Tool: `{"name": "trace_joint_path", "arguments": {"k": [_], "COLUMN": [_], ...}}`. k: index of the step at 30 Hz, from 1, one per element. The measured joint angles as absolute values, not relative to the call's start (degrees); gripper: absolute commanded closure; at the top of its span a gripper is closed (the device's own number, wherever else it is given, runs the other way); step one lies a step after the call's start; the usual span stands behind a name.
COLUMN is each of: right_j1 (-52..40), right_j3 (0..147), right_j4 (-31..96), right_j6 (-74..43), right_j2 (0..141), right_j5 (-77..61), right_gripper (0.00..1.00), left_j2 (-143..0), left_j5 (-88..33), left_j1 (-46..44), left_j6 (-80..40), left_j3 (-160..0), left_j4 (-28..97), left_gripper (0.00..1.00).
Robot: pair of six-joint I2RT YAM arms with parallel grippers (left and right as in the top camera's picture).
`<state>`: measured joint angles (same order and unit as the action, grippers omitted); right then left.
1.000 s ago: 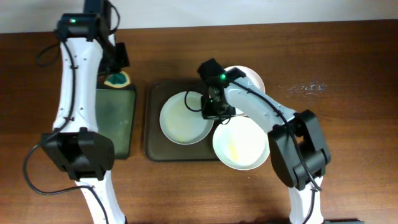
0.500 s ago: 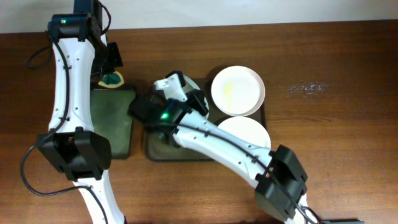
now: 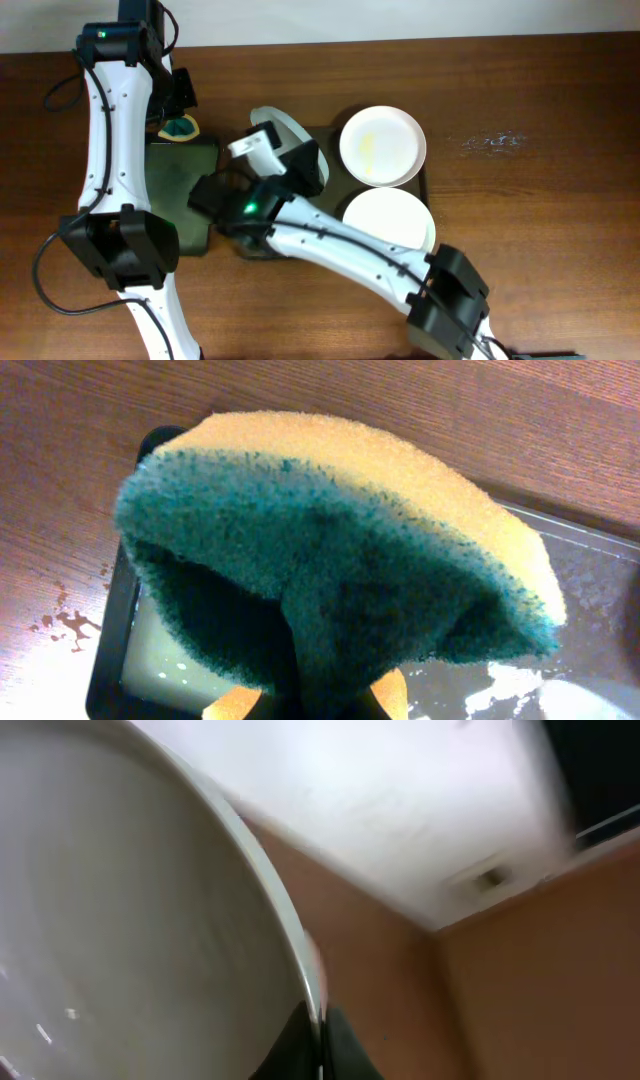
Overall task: Clean dirty plates on tray and stack at the side
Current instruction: 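Lift the plate with right gripper and set it right of the tray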
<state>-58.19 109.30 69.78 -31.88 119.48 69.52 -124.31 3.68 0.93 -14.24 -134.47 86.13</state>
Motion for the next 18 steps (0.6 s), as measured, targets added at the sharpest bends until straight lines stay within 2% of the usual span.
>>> {"name": "trace_joint_path", "arguments": {"k": [3,8,10,13,18], "right_j1": [-50.61,-29.80,-22.44,-8.75,11.55], "right_j3": [109.34,109.38,109.38,109.43,109.65], "right_j4": [69.78,69.71,69.89,72.42,78.96], "right_j6": [-32.32,-23.92,-20.78,-17.72,-13.93], "right_j2": [119.48,119.44,118.98,116.20,114.15], "right_j5": [50.39,8.88,-2.35,-12.19,-12.73], "right_gripper": [0.96,0.96,0.96,0.96,0.96], "left_j2": [-124.31,-124.31,-124.31,-124.31,-124.31], "left_j5": [3.68,3.68,3.68,3.66,3.68], "left_j1": [0.93,0.93,0.93,0.93,0.93], "left_j6": [-14.13,-14.13,-14.13,-14.13,-14.13], "left_j3": [-134.47,-134.47,-134.47,-134.47,-134.47], "left_j4": [86.13,86.13,86.13,86.15,86.15], "left_gripper": [1.00,1.00,1.00,1.00,1.00]}}
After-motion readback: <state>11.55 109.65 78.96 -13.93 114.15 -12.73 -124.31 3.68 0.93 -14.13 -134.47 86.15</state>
